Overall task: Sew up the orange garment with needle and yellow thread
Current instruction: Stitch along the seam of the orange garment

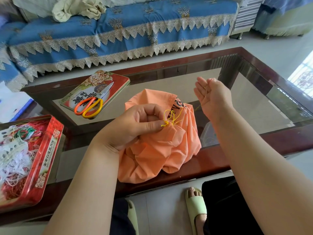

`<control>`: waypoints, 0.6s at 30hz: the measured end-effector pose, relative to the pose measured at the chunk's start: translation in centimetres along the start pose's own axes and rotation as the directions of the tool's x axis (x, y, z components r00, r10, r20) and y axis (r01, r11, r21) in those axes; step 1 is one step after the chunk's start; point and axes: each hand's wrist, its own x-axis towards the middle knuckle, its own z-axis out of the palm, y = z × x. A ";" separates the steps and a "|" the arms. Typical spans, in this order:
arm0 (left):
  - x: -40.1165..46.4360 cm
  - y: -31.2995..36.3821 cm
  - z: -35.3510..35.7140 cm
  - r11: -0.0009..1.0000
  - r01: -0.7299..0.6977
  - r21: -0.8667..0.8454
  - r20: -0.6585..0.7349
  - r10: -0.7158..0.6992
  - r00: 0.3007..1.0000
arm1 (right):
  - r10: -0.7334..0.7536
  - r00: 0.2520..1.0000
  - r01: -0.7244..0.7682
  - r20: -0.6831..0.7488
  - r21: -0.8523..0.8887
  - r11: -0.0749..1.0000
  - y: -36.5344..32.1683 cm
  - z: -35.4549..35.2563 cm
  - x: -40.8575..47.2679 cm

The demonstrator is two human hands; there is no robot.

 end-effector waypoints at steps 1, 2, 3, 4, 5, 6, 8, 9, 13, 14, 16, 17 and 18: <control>-0.1 0.1 -0.1 1.000 0.006 -0.007 0.021 -0.006 1.000 | -0.045 0.998 0.043 -0.038 -0.063 0.997 0.0 -0.3 0.5; -0.3 0.2 -0.3 1.000 0.006 -0.015 0.045 -0.005 0.999 | -0.098 0.993 0.089 -0.064 -0.134 0.987 0.0 -0.7 0.9; -0.5 0.2 -0.4 1.000 0.003 -0.026 0.065 -0.001 0.998 | -0.163 0.983 0.142 -0.082 -0.218 0.966 0.0 -1.2 1.4; -0.7 0.4 -0.7 0.999 0.001 -0.041 0.080 0.003 0.997 | -0.231 0.969 0.192 -0.092 -0.314 0.930 -0.2 -1.7 1.8; -0.9 0.5 -1.0 0.998 0.004 -0.056 0.093 0.001 0.996 | -0.296 0.951 0.234 -0.094 -0.410 0.882 -0.2 -2.2 2.3; -1.1 0.7 -1.4 0.998 0.012 -0.063 0.111 -0.005 0.994 | -0.350 0.932 0.264 -0.091 -0.488 0.832 -0.3 -2.7 2.7; -1.3 0.8 -2.2 0.998 0.038 -0.052 0.164 -0.029 0.986 | -0.413 0.906 0.288 -0.095 -0.579 0.763 -0.5 -3.4 3.3; -1.5 0.9 -2.7 0.997 0.048 -0.052 0.187 -0.038 0.982 | -0.424 0.900 0.286 -0.101 -0.597 0.749 -0.4 -3.6 3.6; -2.3 0.5 -4.6 0.990 0.053 -0.129 0.251 -0.019 0.968 | -0.447 0.882 0.273 -0.145 -0.616 0.739 -0.9 -4.9 4.1; -2.5 0.5 -5.1 0.989 0.050 -0.142 0.257 -0.012 0.966 | -0.460 0.874 0.277 -0.155 -0.618 0.736 -1.1 -5.2 4.1; -3.1 0.4 -5.8 0.986 0.051 -0.160 0.256 -0.008 0.967 | -0.477 0.861 0.275 -0.176 -0.628 0.728 -1.3 -5.7 4.3; -3.3 0.3 -6.2 0.984 0.057 -0.171 0.252 -0.012 0.968 | -0.484 0.857 0.278 -0.177 -0.632 0.723 -1.4 -5.9 4.3; -3.6 0.2 -6.5 0.981 0.067 -0.182 0.249 -0.020 0.968 | -0.486 0.856 0.276 -0.175 -0.640 0.717 -1.5 -6.0 4.1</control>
